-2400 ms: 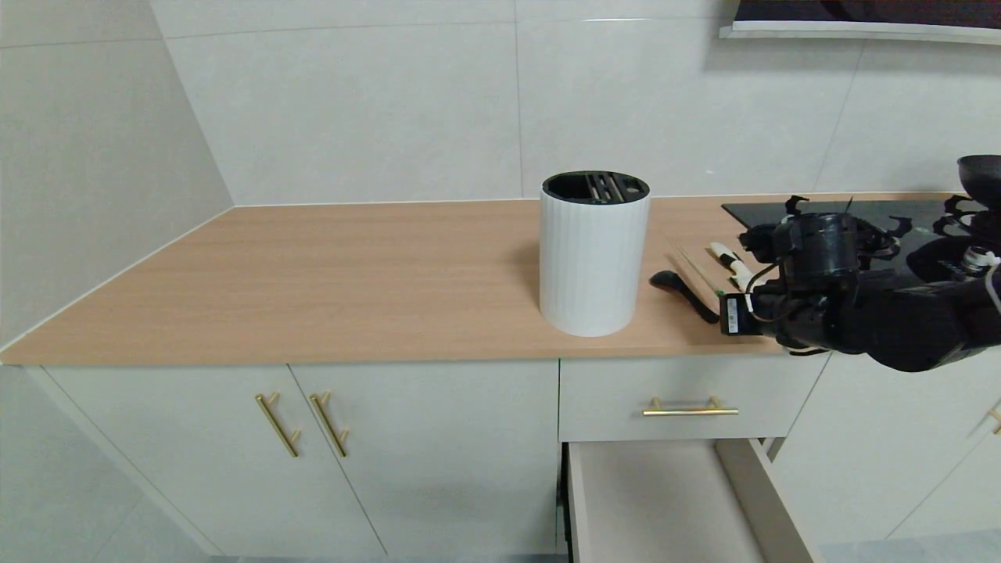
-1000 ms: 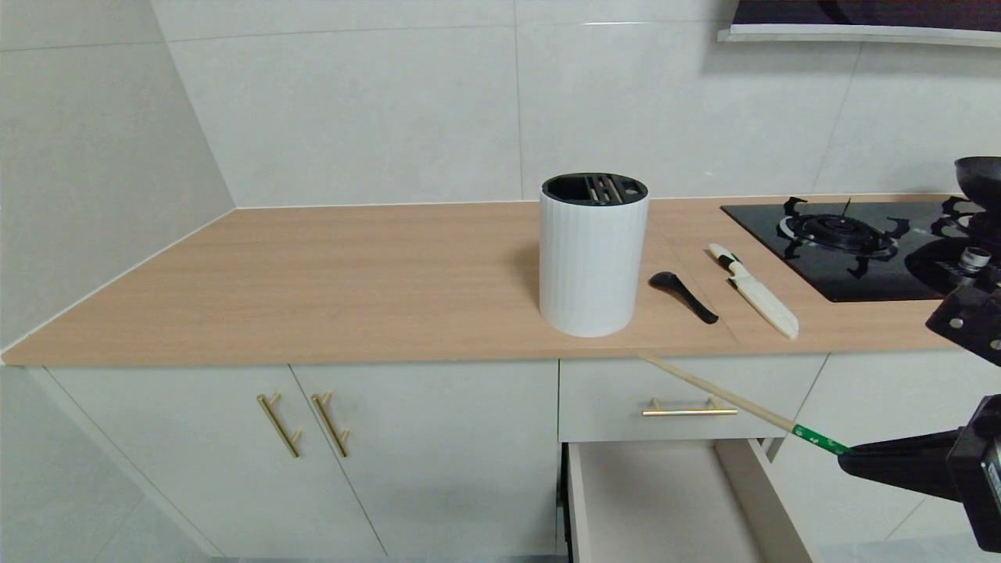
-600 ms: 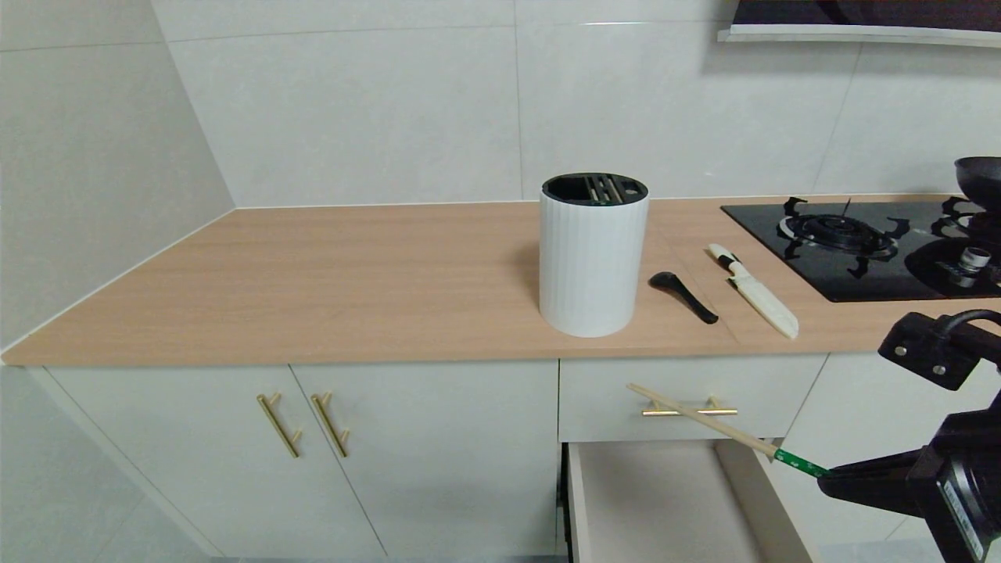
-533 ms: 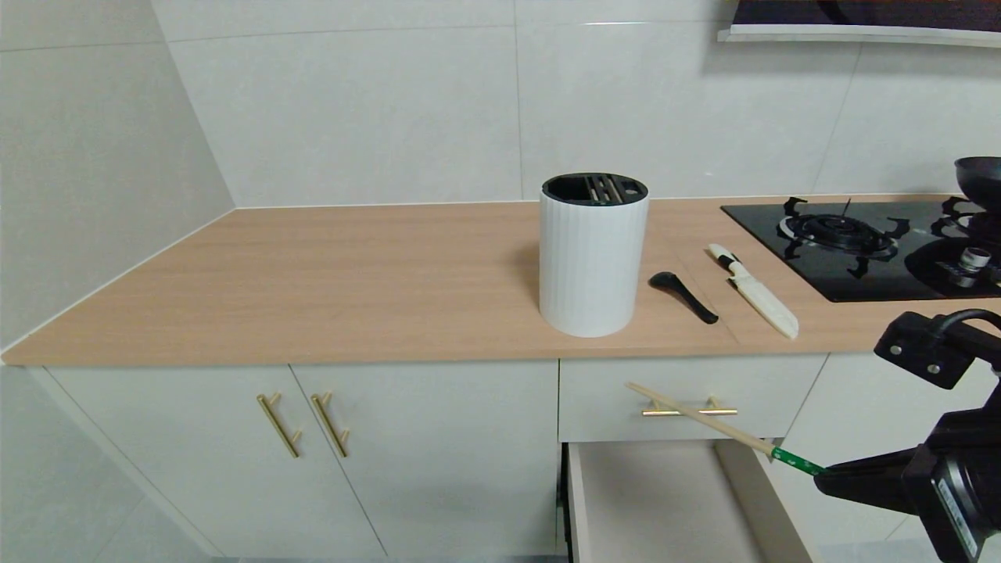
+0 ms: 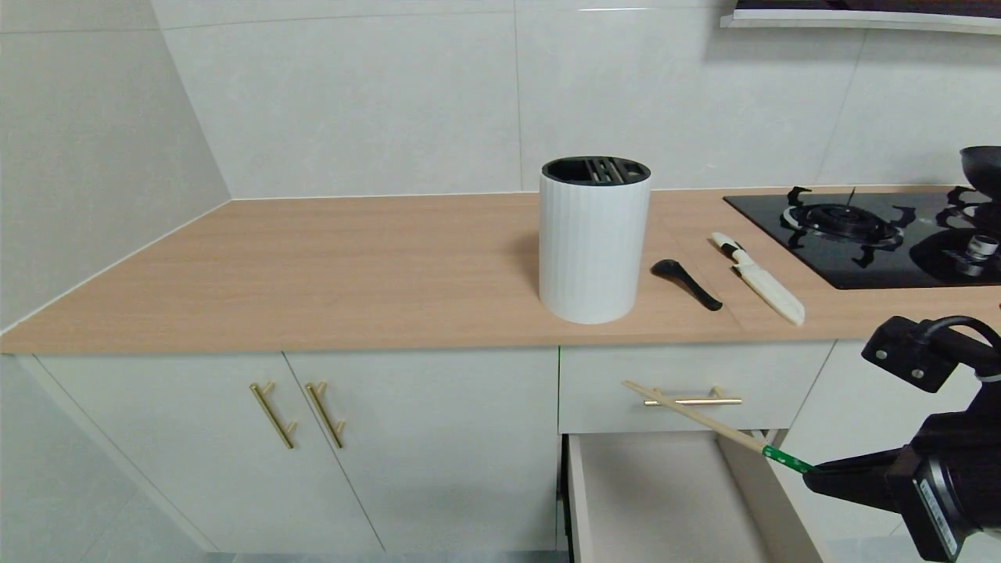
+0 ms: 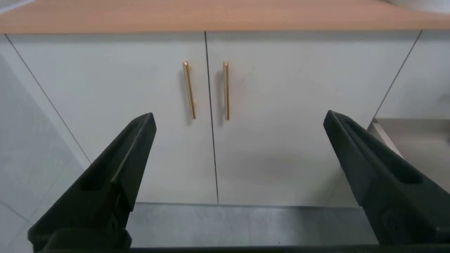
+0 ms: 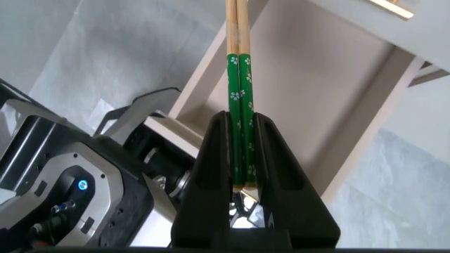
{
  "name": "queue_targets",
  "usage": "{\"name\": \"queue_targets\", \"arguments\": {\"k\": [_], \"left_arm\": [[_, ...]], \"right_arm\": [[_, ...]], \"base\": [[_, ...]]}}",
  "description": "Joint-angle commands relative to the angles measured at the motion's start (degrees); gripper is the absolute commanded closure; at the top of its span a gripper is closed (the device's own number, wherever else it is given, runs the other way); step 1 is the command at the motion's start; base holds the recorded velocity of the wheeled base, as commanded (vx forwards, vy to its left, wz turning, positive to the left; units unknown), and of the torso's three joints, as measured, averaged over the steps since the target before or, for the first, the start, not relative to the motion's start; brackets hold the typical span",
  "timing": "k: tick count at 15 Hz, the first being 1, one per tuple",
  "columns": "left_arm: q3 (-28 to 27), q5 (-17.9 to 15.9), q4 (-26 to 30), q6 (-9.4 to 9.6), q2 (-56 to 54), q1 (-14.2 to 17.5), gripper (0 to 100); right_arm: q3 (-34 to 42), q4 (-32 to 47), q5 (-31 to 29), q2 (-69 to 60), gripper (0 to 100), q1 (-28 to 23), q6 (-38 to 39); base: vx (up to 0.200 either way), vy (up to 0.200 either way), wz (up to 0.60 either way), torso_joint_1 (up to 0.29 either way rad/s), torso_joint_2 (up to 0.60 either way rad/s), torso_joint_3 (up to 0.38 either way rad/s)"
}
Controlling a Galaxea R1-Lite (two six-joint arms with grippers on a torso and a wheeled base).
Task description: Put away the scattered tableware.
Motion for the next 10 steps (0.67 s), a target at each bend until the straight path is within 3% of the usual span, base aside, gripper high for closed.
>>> {"name": "queue_targets", "arguments": {"k": [1,10], "left_arm": [[0.00,0.02,0.01,0.00,0.07,0.01,0],[0.00,0.02,0.01,0.00,0.07,0.01,0]], "right_arm": [[0.09,0.05,0.06,0.28,100,0.05,-0.09],[0.80,-0.65,0.06,0.90,100,0.31,-0.88]], "base": [[0.000,0.000,0.00,-0.198,0.46,0.261],[0.000,0.000,0.00,-0.178,0.47,0.293]]}}
